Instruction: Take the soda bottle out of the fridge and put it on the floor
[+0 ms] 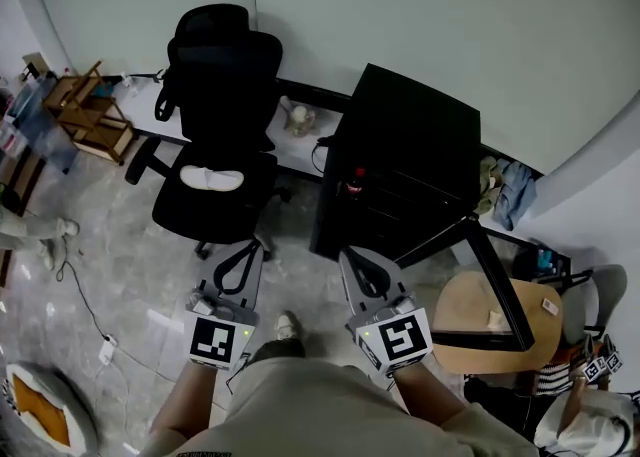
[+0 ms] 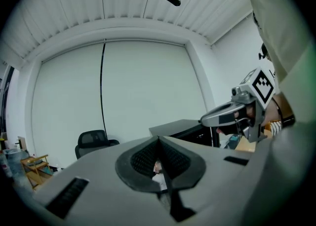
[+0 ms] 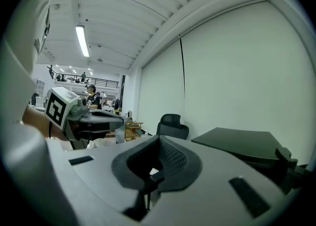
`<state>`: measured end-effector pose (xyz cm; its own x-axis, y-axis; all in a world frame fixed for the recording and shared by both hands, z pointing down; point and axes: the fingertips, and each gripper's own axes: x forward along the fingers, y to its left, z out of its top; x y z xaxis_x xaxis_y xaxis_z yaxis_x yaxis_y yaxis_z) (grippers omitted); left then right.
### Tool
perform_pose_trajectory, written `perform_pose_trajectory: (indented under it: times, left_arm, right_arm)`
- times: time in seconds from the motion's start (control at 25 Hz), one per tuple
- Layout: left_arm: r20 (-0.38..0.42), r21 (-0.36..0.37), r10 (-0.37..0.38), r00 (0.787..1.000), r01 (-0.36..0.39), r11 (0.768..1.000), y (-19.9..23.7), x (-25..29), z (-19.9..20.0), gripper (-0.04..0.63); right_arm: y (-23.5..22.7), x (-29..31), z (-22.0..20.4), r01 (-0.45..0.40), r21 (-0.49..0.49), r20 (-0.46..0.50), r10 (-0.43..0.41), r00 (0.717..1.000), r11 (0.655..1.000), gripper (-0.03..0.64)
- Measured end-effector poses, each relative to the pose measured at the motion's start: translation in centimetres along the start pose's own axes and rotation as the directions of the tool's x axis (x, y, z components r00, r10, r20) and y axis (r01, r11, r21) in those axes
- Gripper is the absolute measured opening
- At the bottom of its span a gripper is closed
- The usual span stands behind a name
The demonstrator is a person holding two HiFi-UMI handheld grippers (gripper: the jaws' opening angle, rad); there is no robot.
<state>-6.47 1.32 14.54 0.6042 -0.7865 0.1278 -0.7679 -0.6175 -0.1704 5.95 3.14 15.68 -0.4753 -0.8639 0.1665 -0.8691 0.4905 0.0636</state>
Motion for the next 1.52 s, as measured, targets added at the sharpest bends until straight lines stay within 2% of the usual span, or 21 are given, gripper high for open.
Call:
perform_pose_trajectory:
  times: [0.2,0.44,0.8,1.08,1.2,1.32,1.36,1.52]
  left_arm:
    - [0.005,0.000,-0.039,0.999,0.039,0.999,3.2,3.9,0.0,0.006]
    - [0.000,0.010,-0.063,0.998,0.063,0.998,4.4,7.1,-0.3,0.006]
    - [-0.041,-0.030,-0.010,0.999,0.009,1.000,4.3,10.5,-0.9,0.006]
    - [-0.049,-0.012,0.013,0.999,-0.014,1.000,3.3,12.4,-1.3,0.006]
    - [-0.053,0.007,0.025,0.998,-0.024,1.000,3.5,13.2,-1.9,0.005]
    - [-0.027,0.093,0.060,0.998,-0.057,0.994,3.9,14.1,-2.4,0.006]
    - [-0.018,0.098,0.063,0.998,-0.061,0.993,3.9,14.4,-2.5,0.006]
    - [-0.010,0.040,0.047,0.999,-0.047,0.998,4.2,15.9,-3.7,0.006]
  right_arm:
    - [-2.2,4.4,0.3,0.047,0.003,-0.013,-0.047,0.999,0.999,-0.003]
    - [-4.6,6.8,-0.1,0.075,0.019,-0.012,-0.075,0.997,0.997,-0.003]
    - [-7.9,8.6,-0.9,0.023,0.027,-0.033,-0.022,0.999,0.999,-0.003]
    - [-10.6,9.5,-2.0,0.027,0.023,-0.032,-0.027,0.999,0.999,-0.003]
    - [-11.3,9.9,-3.1,0.041,0.030,-0.047,-0.040,0.998,0.999,-0.003]
    - [-12.0,10.3,-4.4,0.063,0.037,-0.059,-0.061,0.996,0.997,-0.002]
    - [-12.3,10.5,-4.8,0.078,0.036,-0.058,-0.076,0.995,0.996,-0.002]
    - [-13.5,11.2,-6.2,0.155,0.027,-0.042,-0.154,0.987,0.988,-0.002]
